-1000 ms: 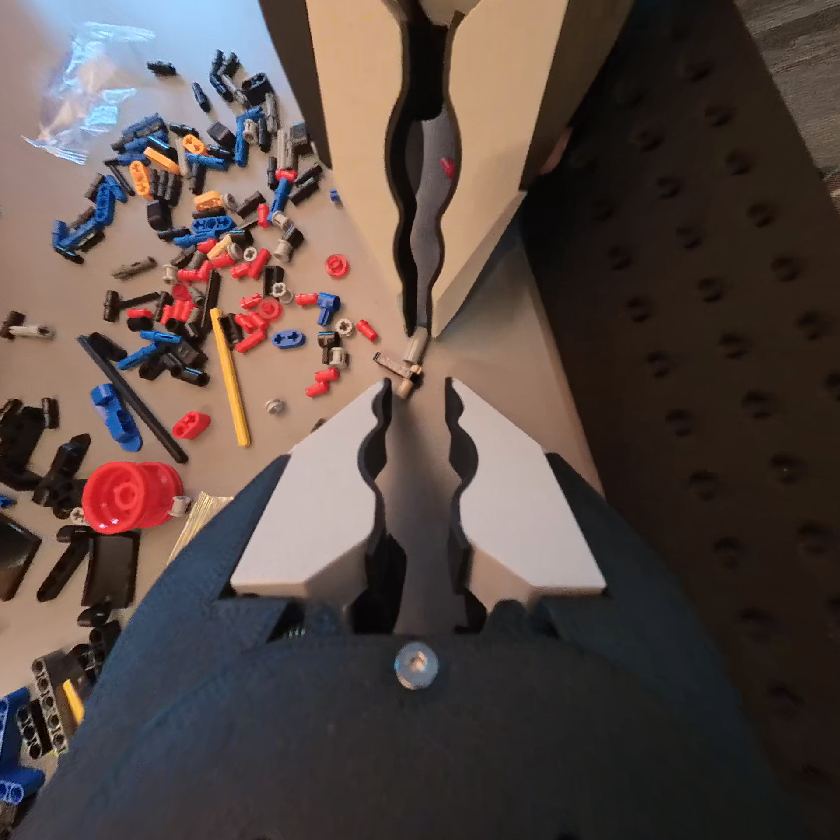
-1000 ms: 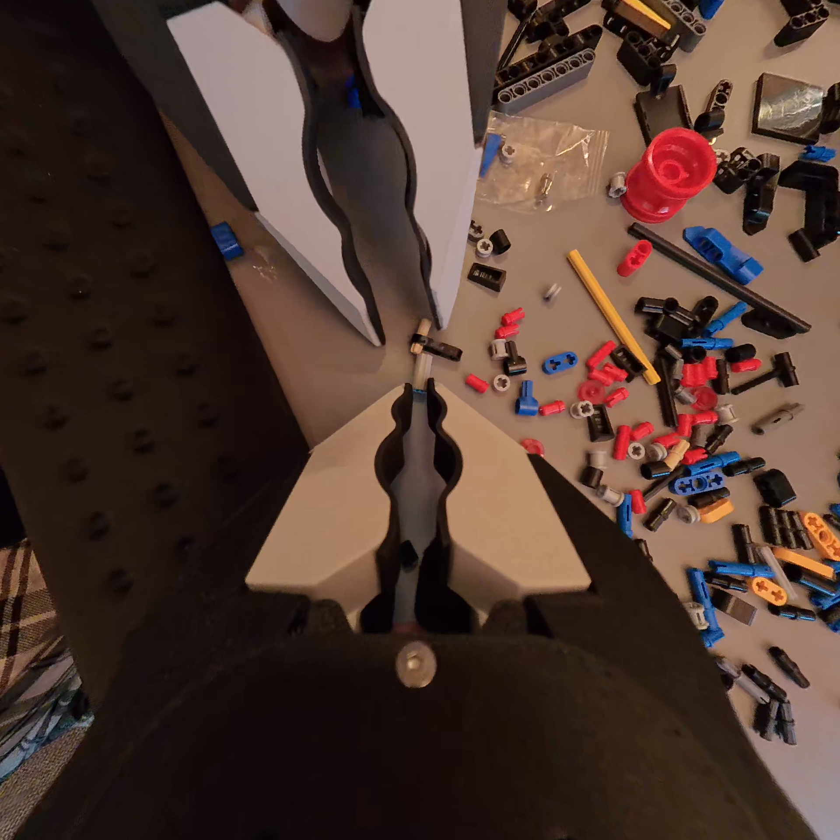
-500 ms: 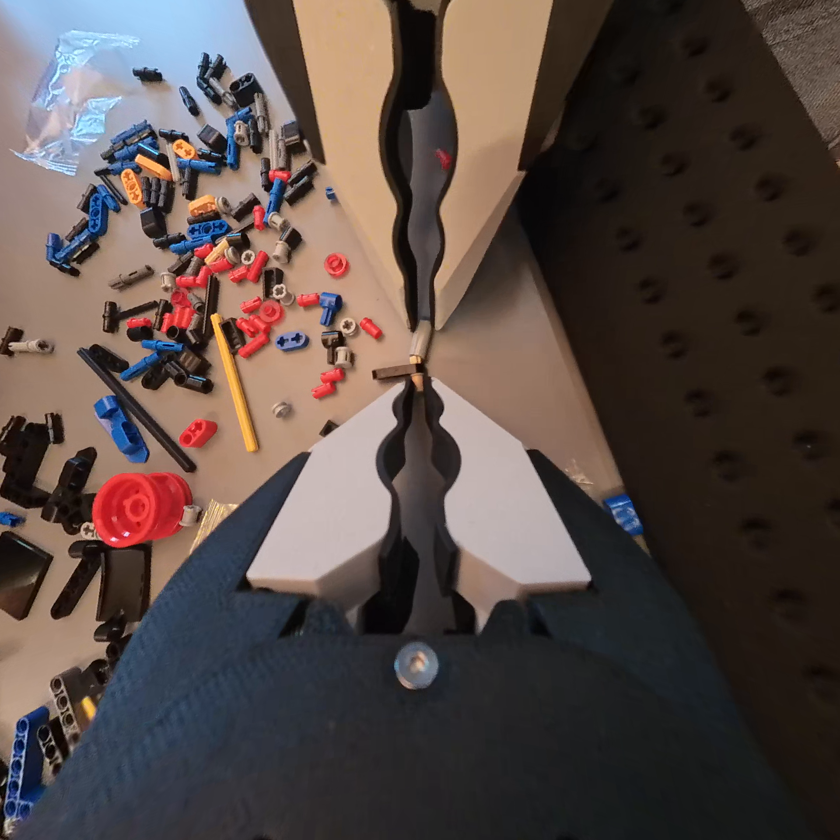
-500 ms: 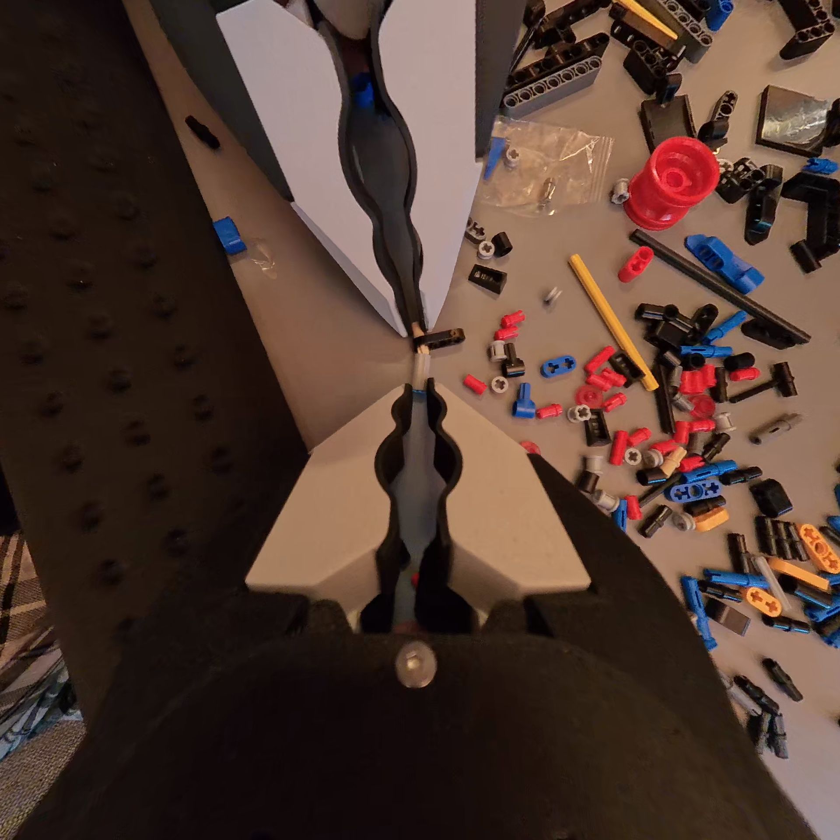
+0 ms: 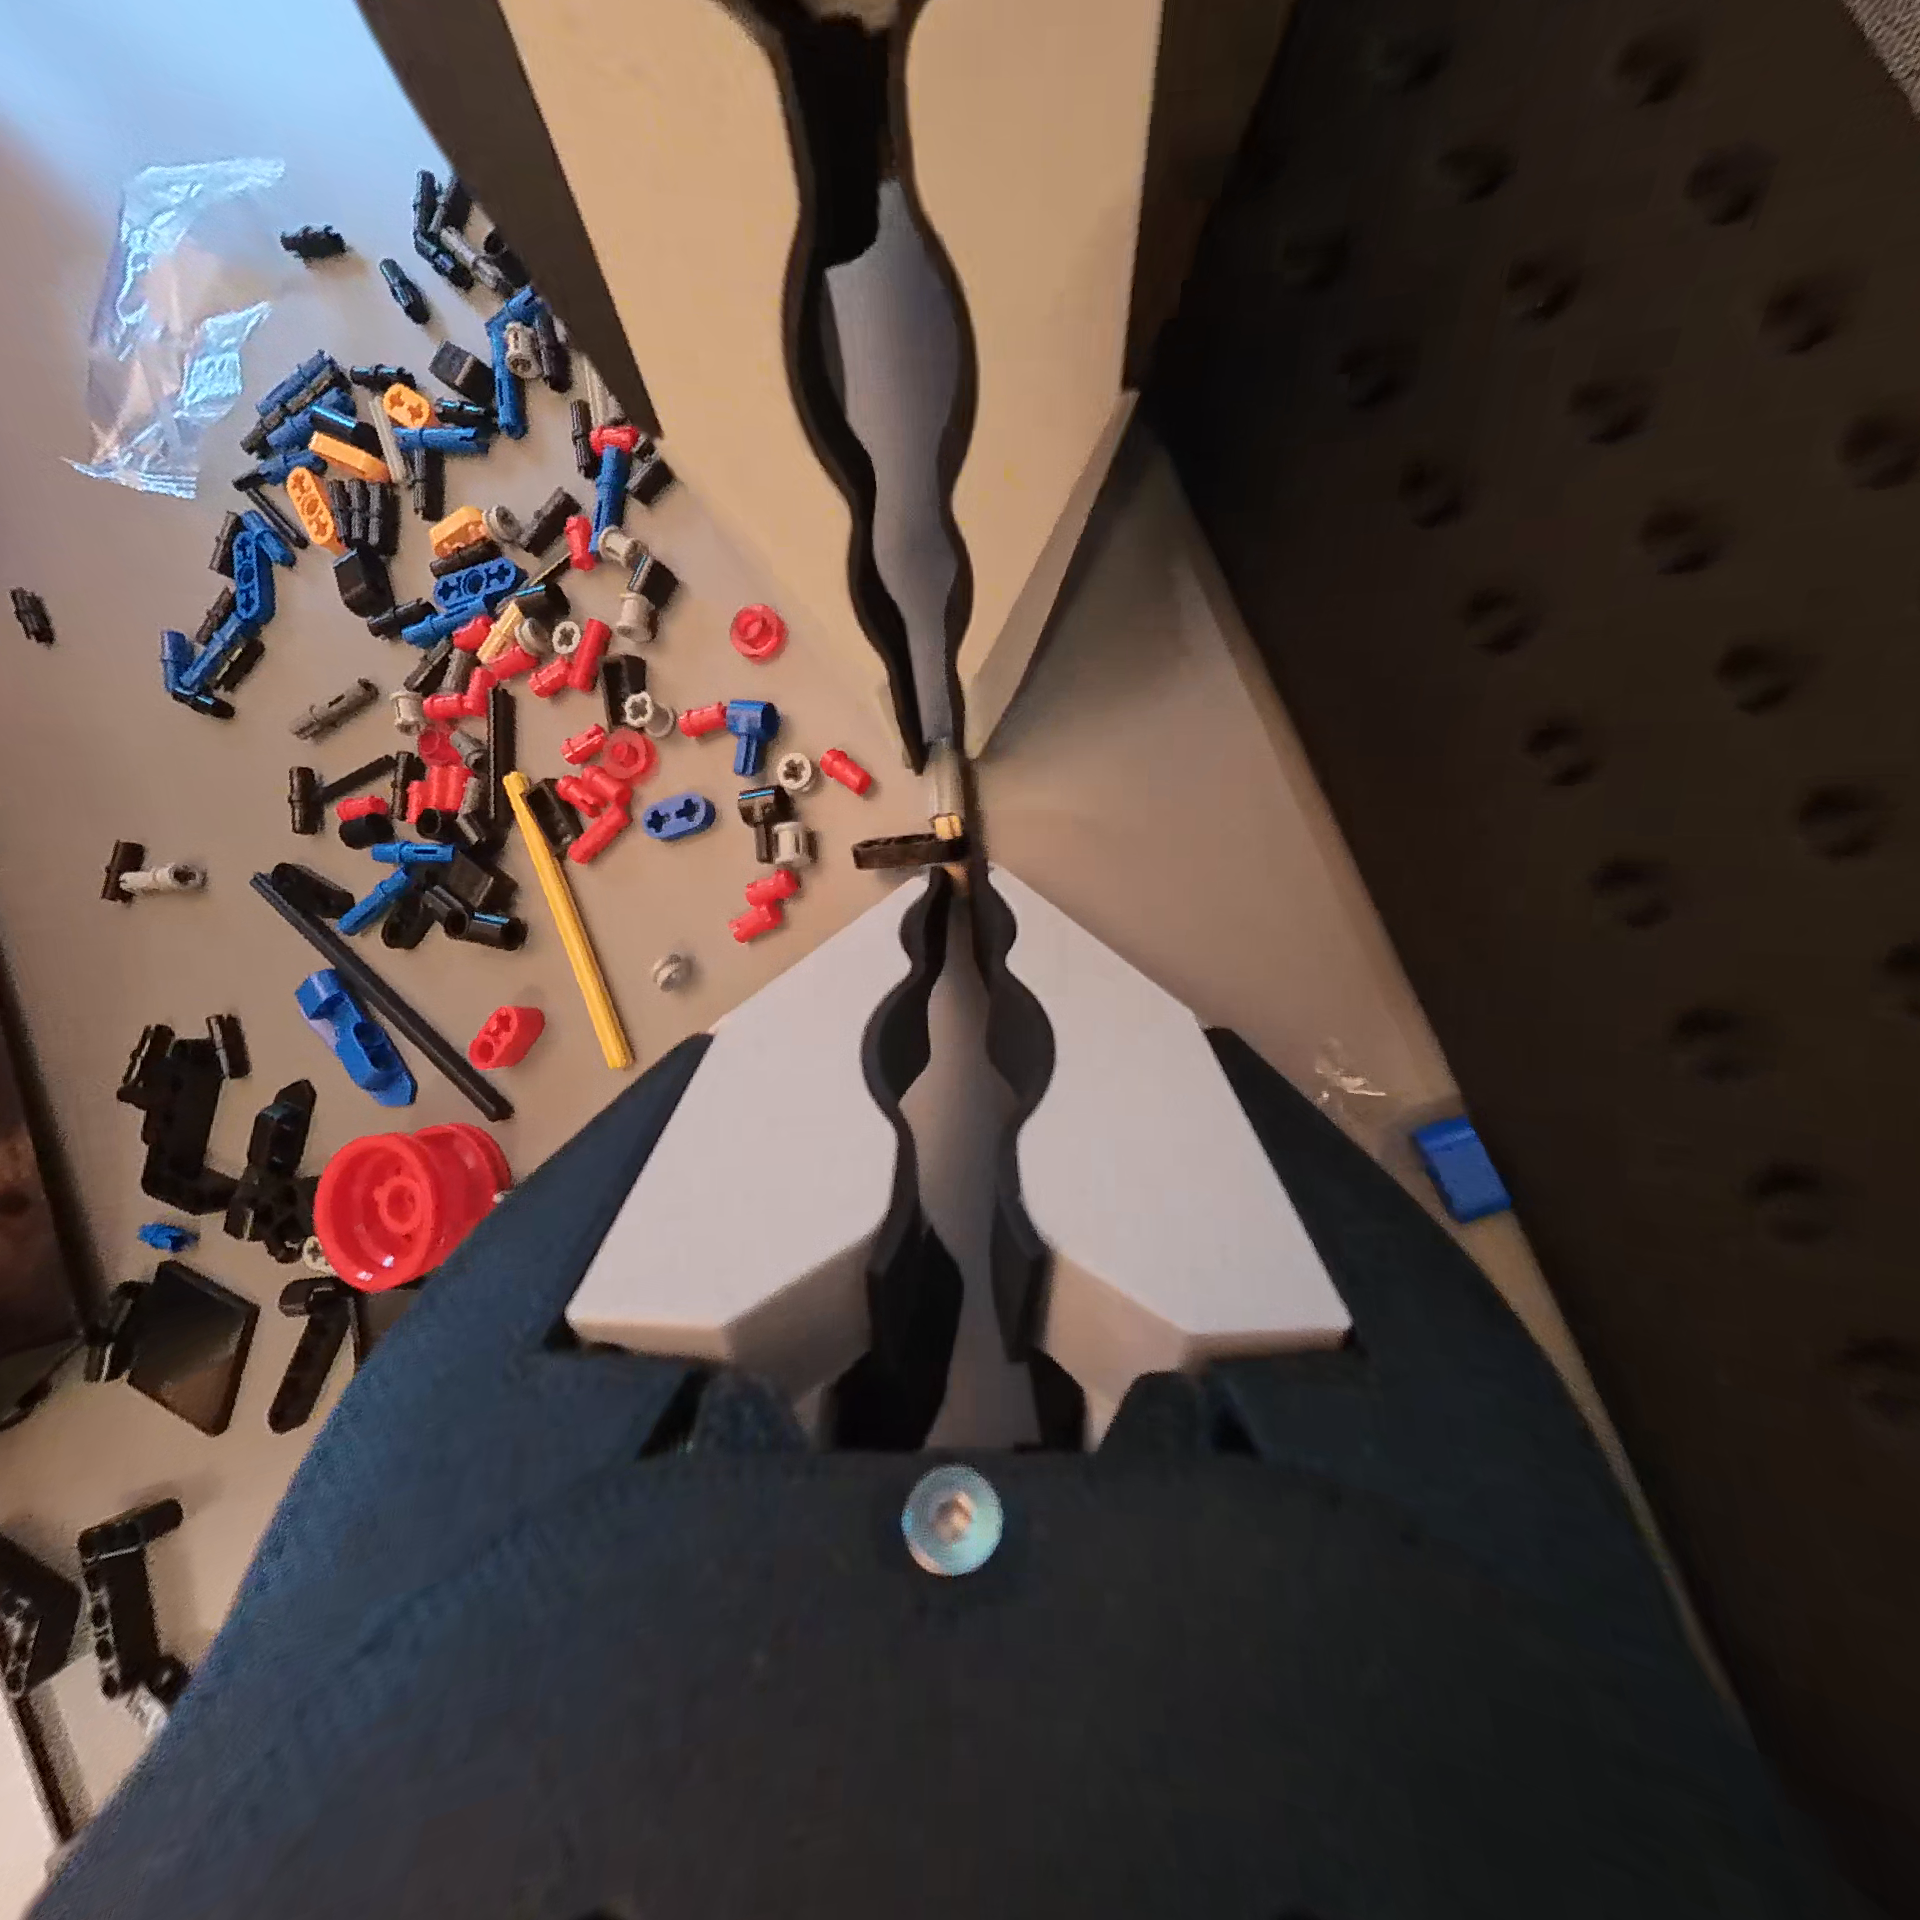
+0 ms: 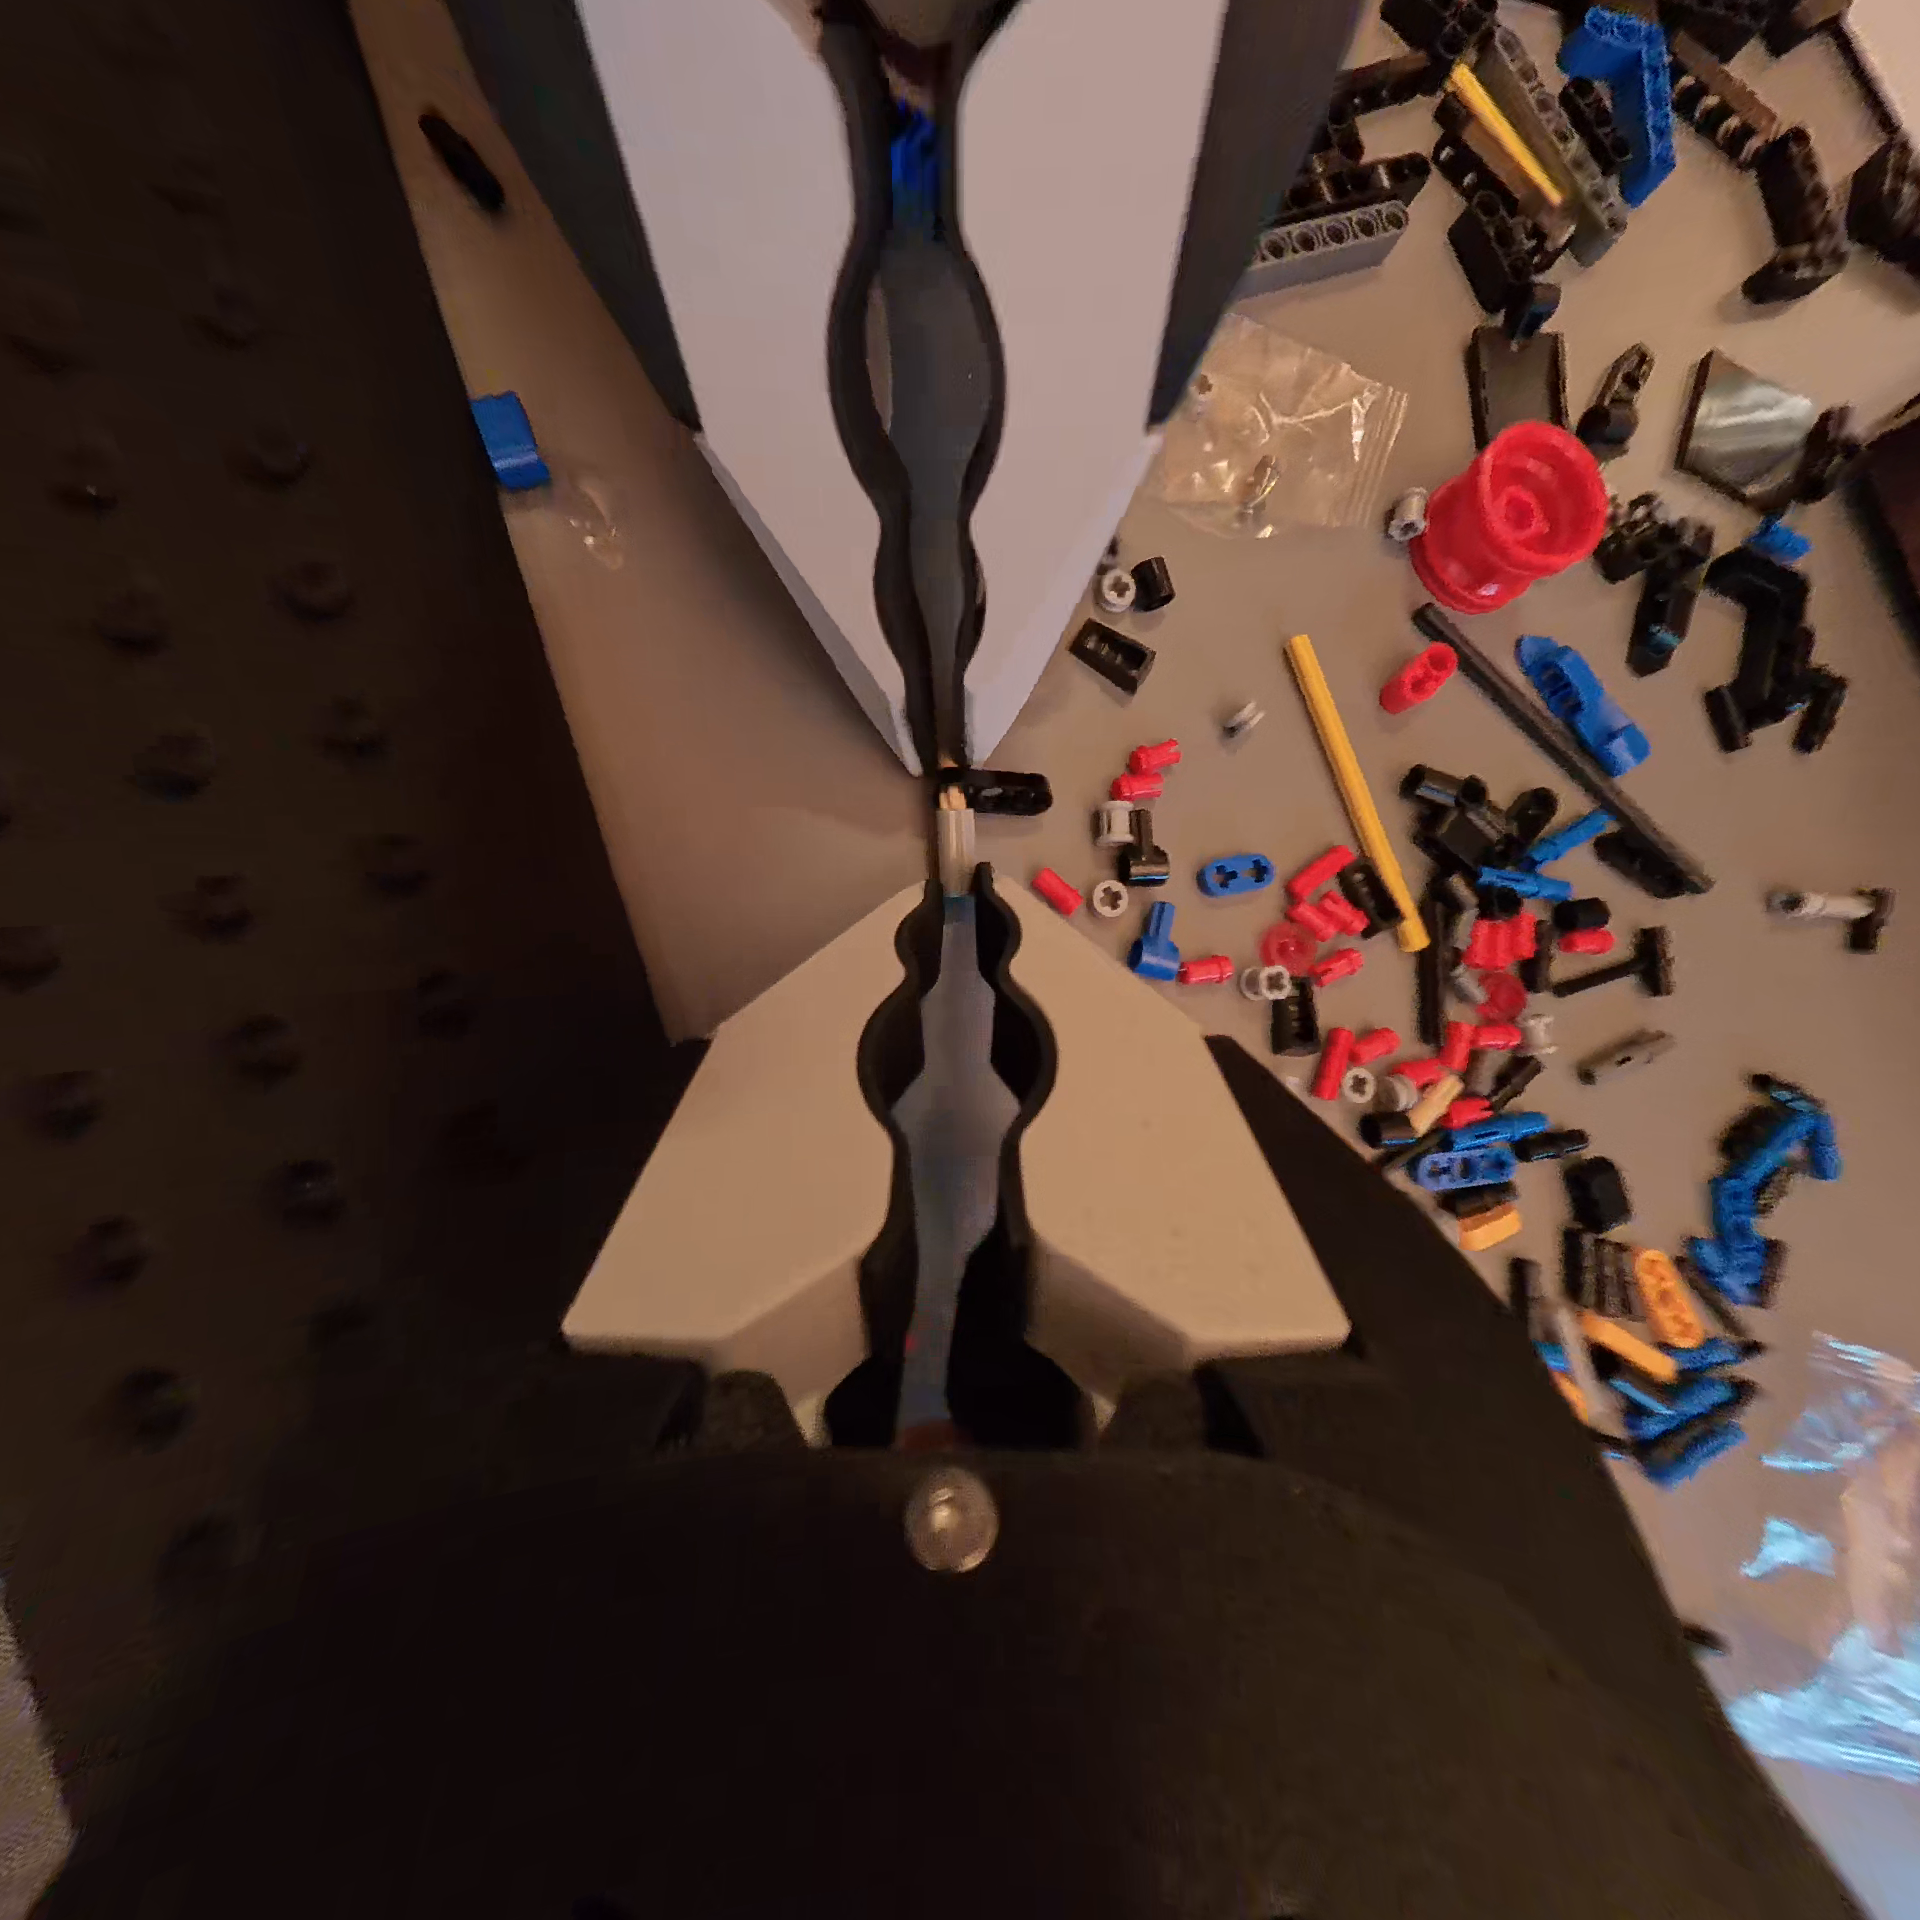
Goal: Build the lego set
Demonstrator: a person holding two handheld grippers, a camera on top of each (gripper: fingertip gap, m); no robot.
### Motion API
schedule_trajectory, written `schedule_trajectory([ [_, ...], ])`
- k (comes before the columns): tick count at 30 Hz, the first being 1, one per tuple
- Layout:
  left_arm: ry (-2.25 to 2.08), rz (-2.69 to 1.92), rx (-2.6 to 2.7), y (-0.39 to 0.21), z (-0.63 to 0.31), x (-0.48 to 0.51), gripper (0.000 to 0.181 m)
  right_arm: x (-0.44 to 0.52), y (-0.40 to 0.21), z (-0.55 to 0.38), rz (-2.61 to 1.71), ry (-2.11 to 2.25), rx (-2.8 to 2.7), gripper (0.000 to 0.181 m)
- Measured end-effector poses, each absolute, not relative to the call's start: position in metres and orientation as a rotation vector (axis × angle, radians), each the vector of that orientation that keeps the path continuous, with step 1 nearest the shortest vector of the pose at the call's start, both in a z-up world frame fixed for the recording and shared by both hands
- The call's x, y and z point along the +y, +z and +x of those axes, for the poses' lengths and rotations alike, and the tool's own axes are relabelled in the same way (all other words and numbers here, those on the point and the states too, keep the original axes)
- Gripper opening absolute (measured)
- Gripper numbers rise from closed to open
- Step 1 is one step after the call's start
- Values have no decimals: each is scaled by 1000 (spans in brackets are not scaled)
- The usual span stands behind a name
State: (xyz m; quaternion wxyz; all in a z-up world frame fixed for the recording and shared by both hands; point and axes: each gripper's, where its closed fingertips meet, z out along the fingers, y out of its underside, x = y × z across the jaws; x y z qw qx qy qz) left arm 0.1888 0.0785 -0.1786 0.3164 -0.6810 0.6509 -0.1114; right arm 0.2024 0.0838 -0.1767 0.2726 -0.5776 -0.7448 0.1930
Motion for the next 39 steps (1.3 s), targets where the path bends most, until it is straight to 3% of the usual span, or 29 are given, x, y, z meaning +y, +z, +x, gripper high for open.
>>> schedule_trajectory([
  [10,-281,-1844,1728,-179,189,80,3,85,-176,204,-1430,285,-2060,5],
  [39,-392,-1868,1656,-172,192,74,4,87,-174,207,-1421,356,-2026,6],
])
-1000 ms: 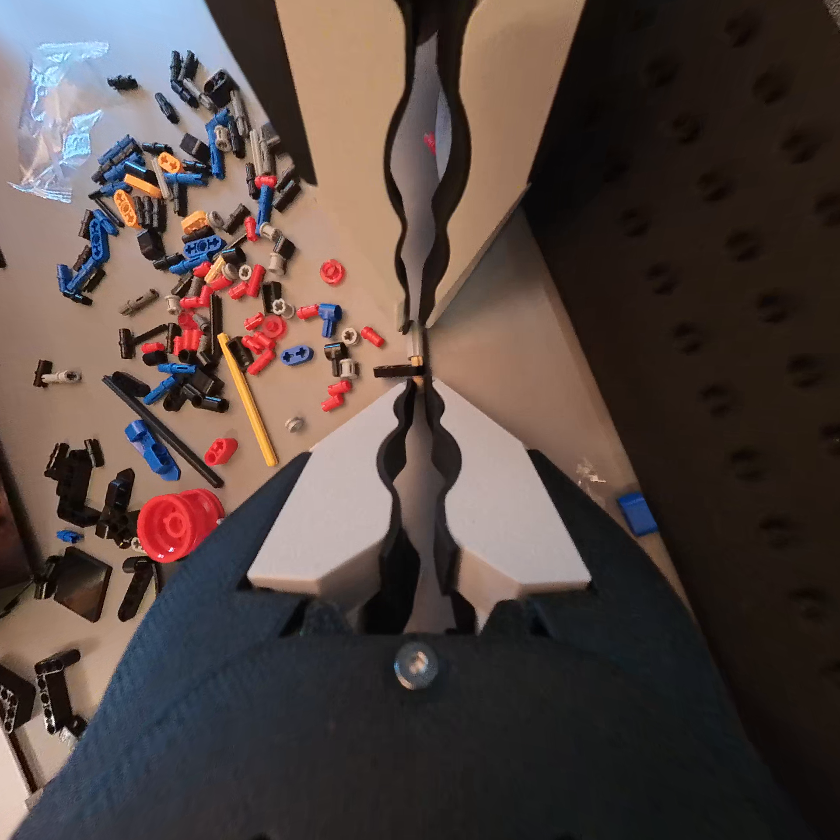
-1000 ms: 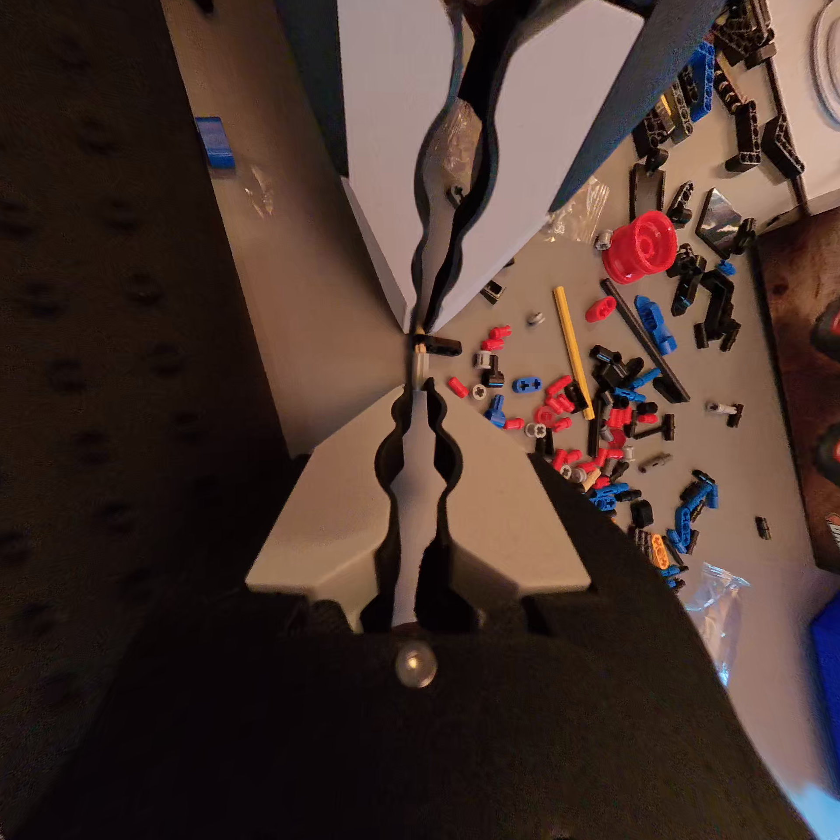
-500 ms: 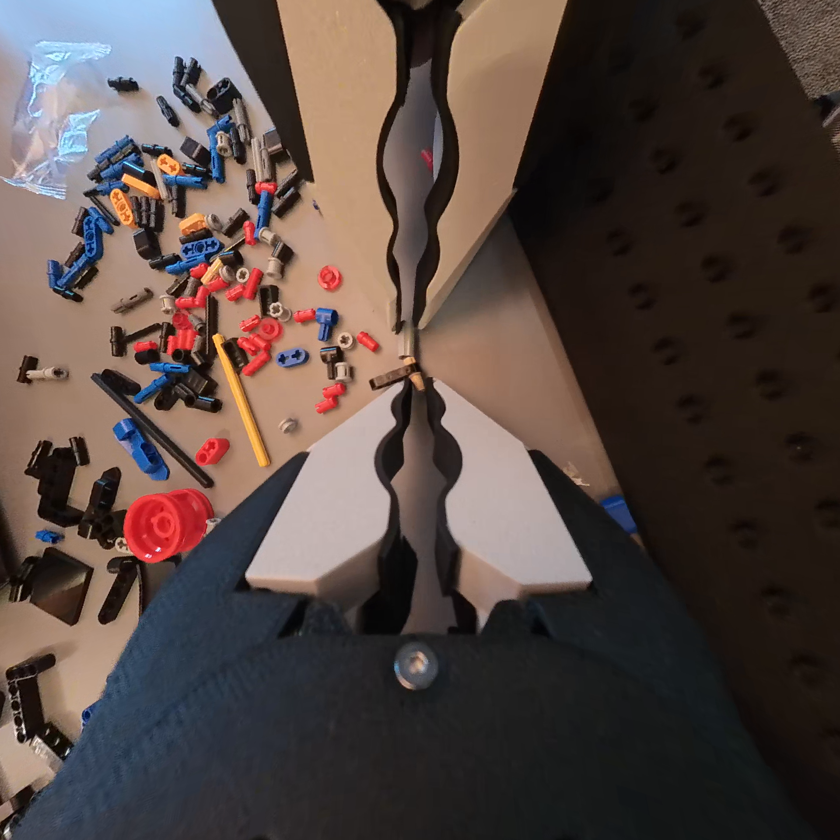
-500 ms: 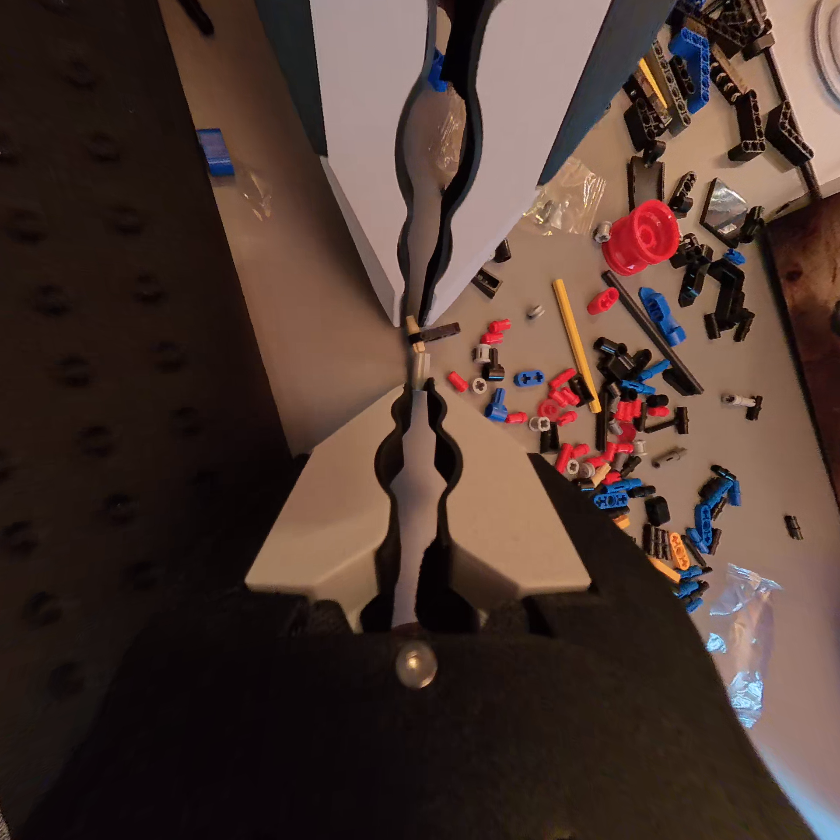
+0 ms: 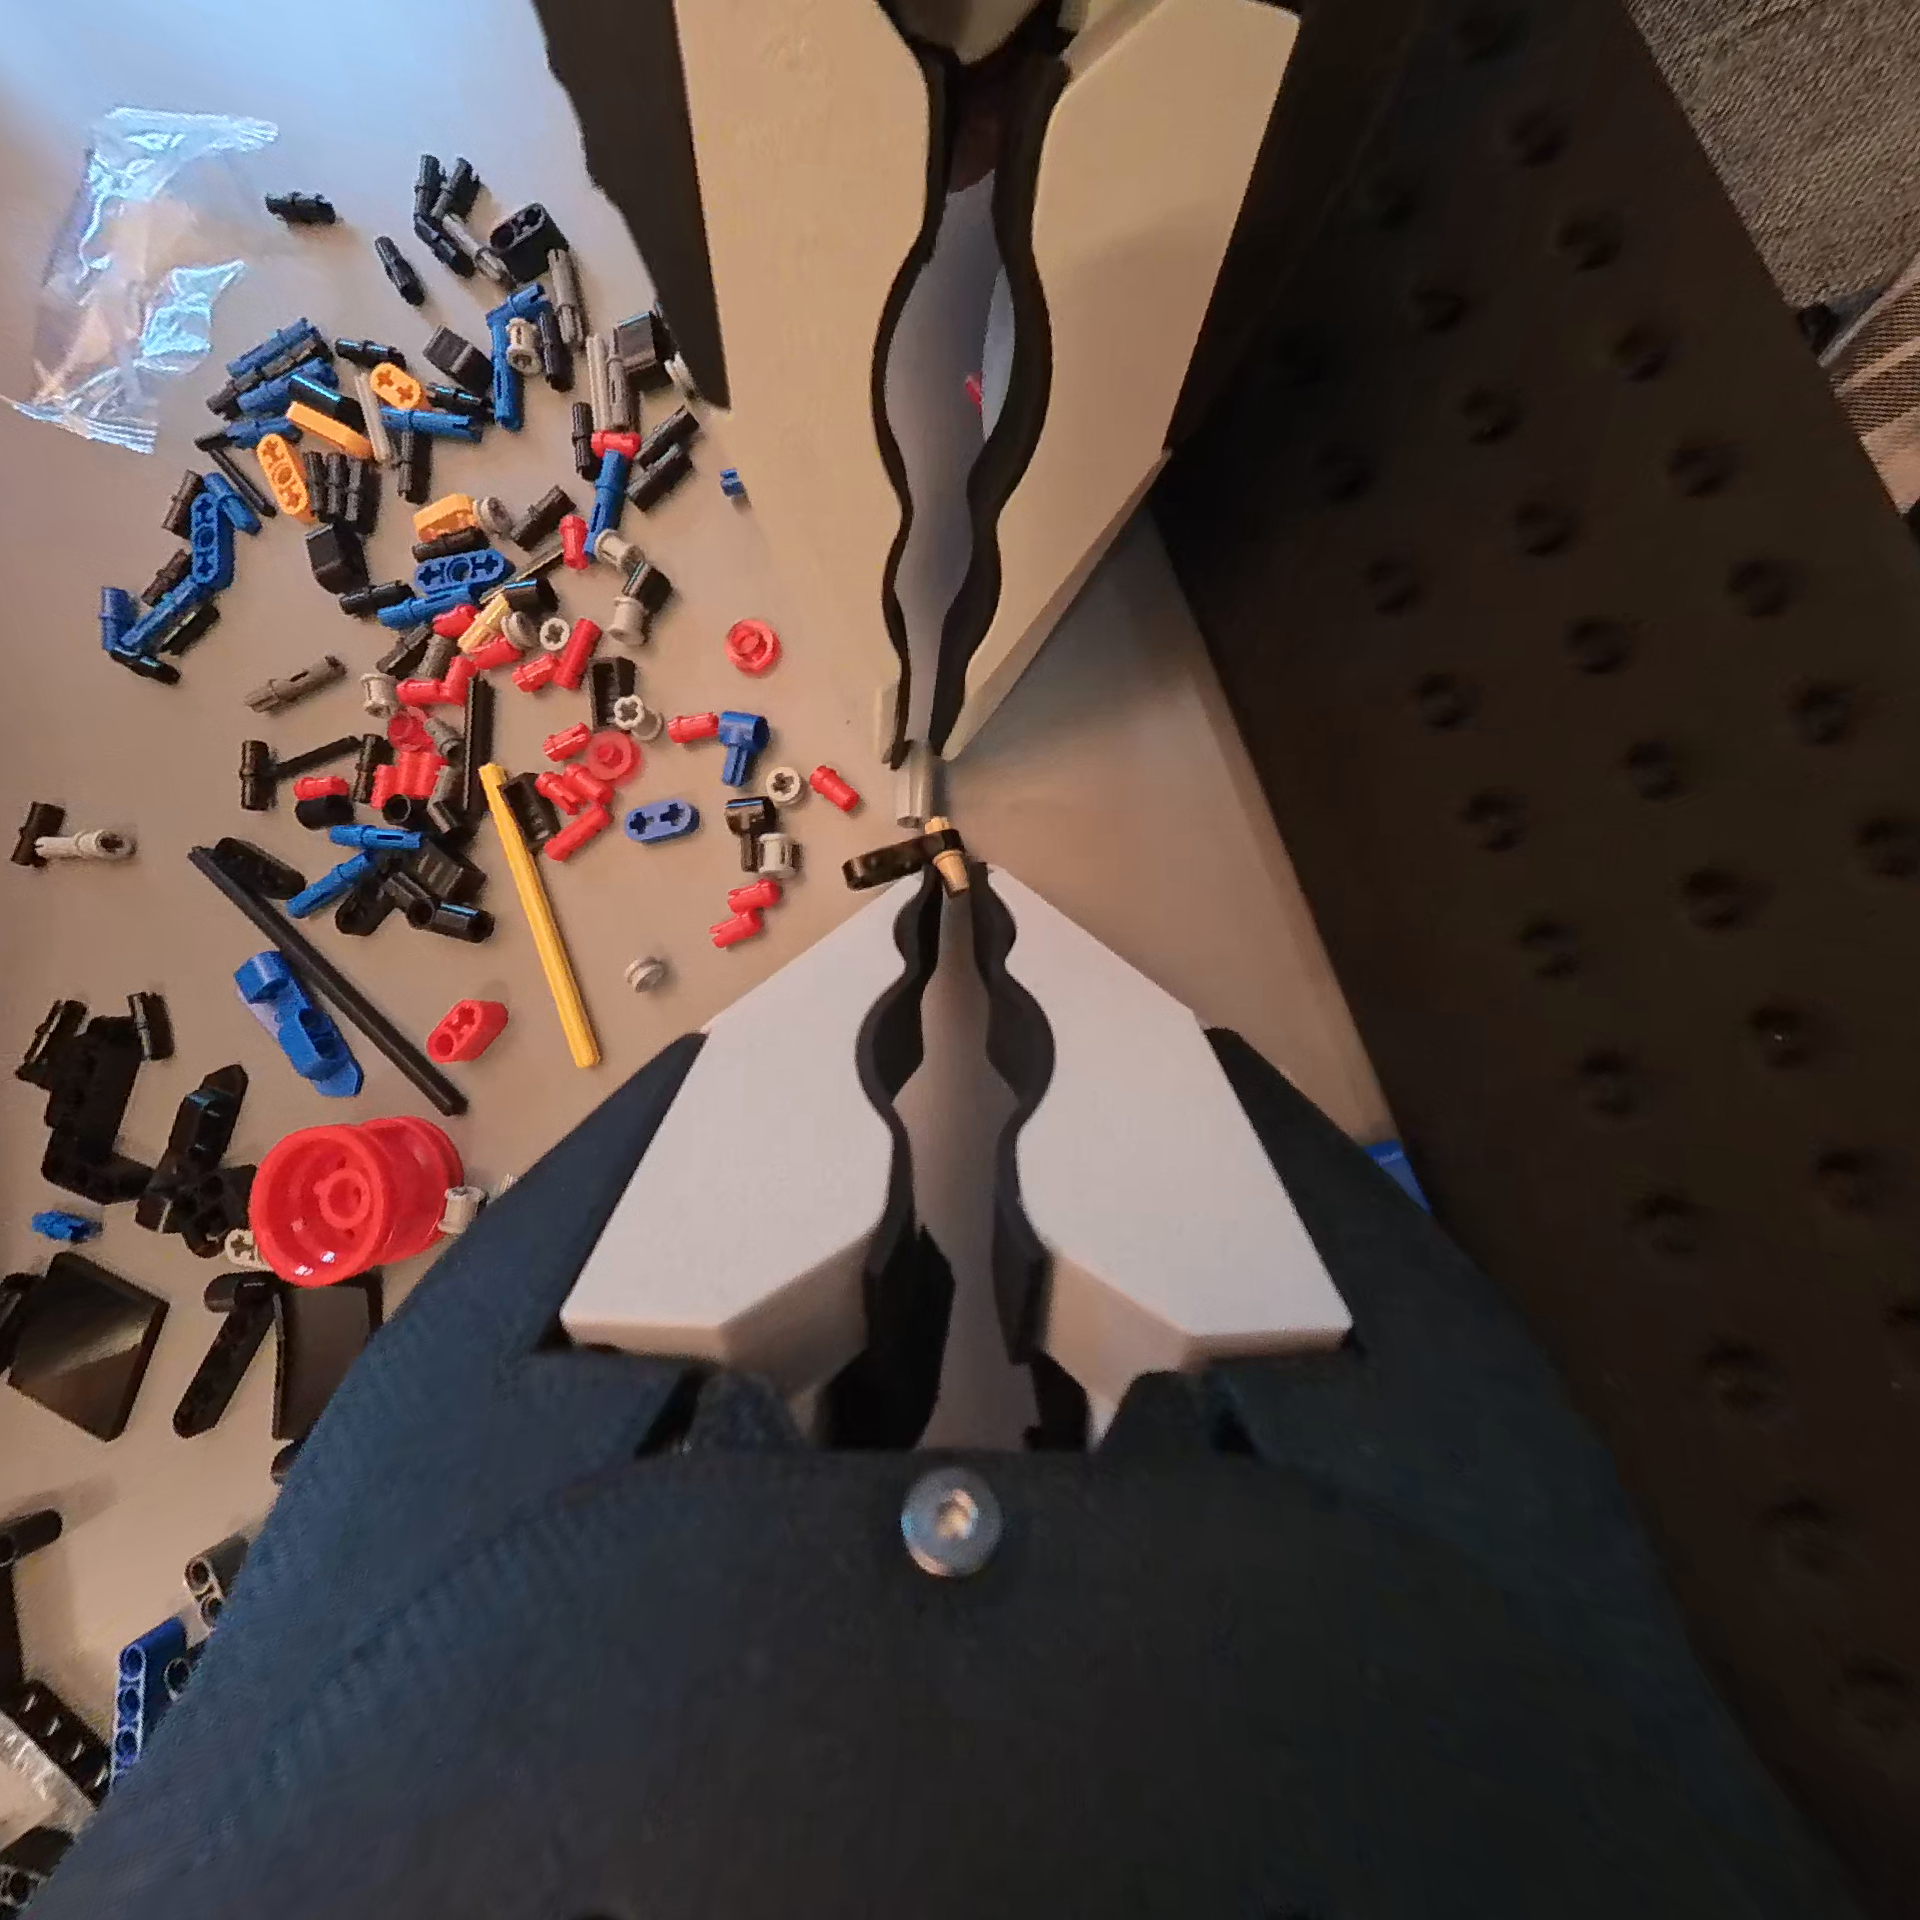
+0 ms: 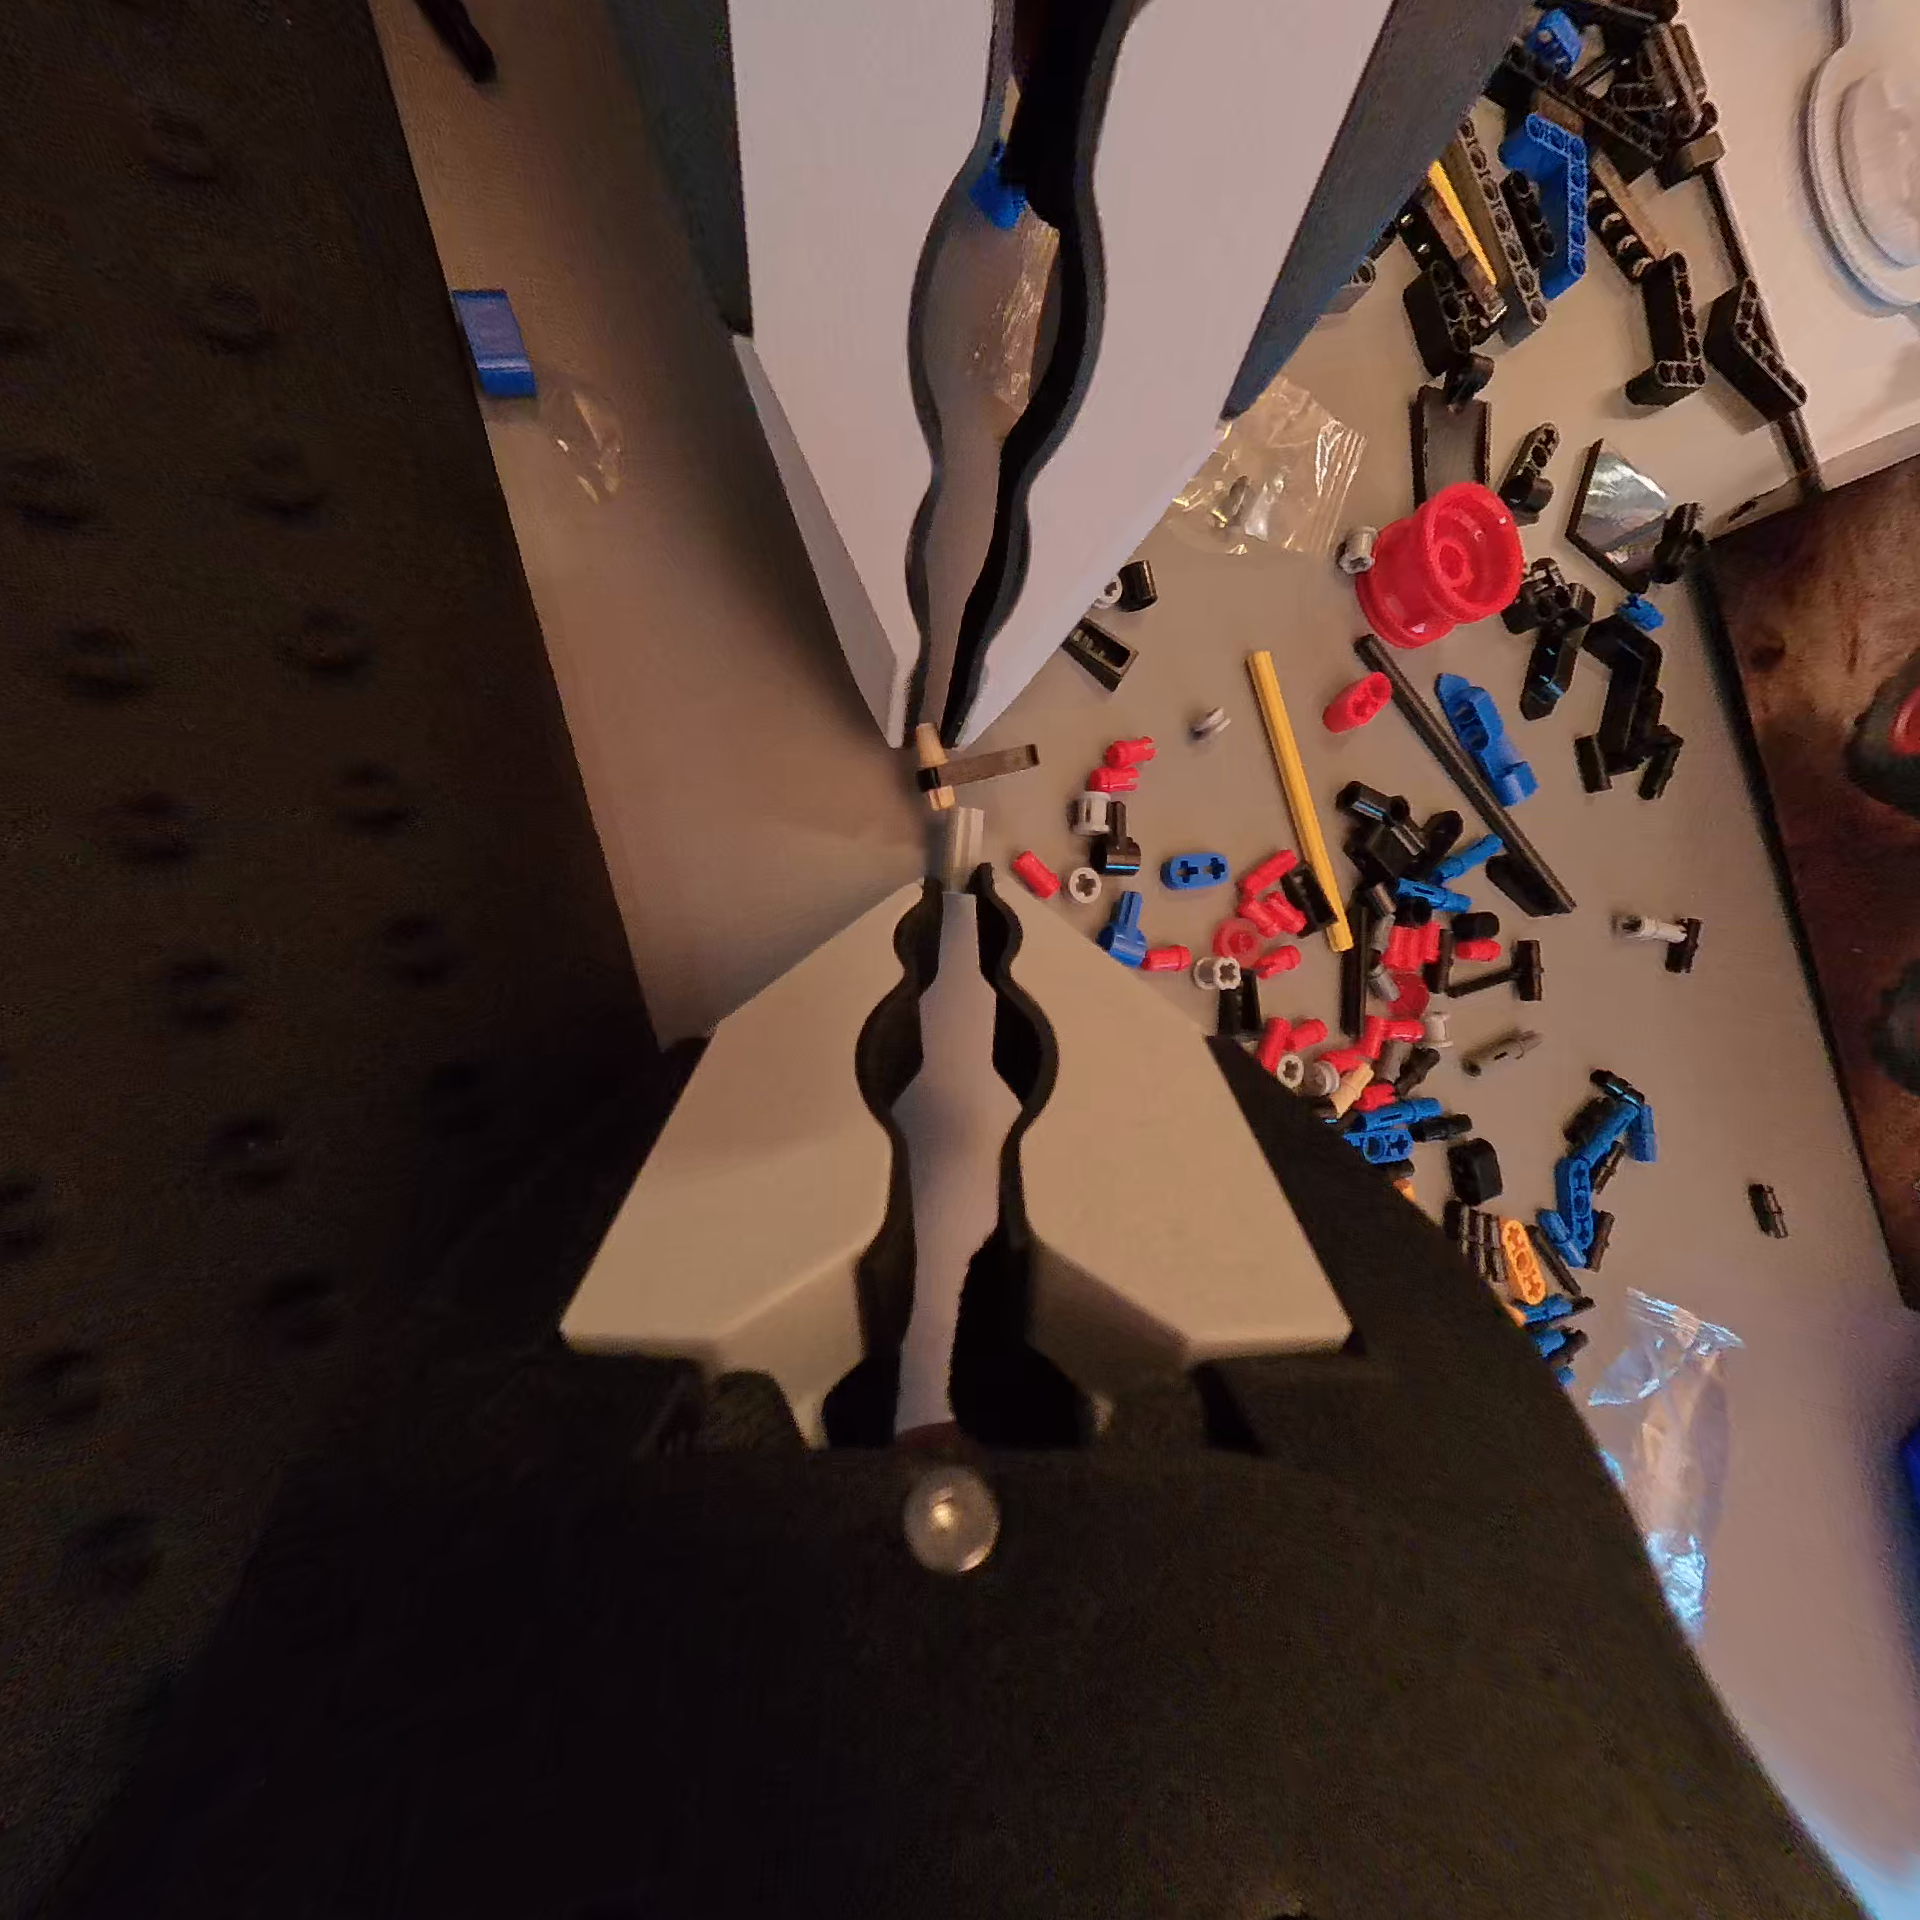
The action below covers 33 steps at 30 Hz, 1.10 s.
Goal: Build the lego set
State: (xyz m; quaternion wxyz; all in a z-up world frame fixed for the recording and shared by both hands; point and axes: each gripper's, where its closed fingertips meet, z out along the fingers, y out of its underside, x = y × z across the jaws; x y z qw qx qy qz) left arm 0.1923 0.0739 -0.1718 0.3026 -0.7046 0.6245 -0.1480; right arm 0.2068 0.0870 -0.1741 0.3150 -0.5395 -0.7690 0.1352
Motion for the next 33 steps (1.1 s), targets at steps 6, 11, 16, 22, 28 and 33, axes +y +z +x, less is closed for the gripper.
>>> schedule_trajectory([
  [6,-402,-1863,1630,-170,193,76,3,87,-175,206,-1382,323,-2026,6],
  [11,-411,-1866,1618,-172,193,76,3,87,-176,206,-1363,306,-2049,6],
  [16,-430,-1895,1605,-178,187,77,3,86,-176,206,-1368,342,-2065,6],
  [22,-449,-1895,1592,-179,187,77,6,86,-176,206,-1374,369,-2079,6],
  [28,-450,-1878,1588,-179,191,77,4,84,-176,205,-1371,380,-2100,5],
  [33,-427,-1872,1577,-179,190,80,3,83,-176,205,-1360,375,-2107,5],
])
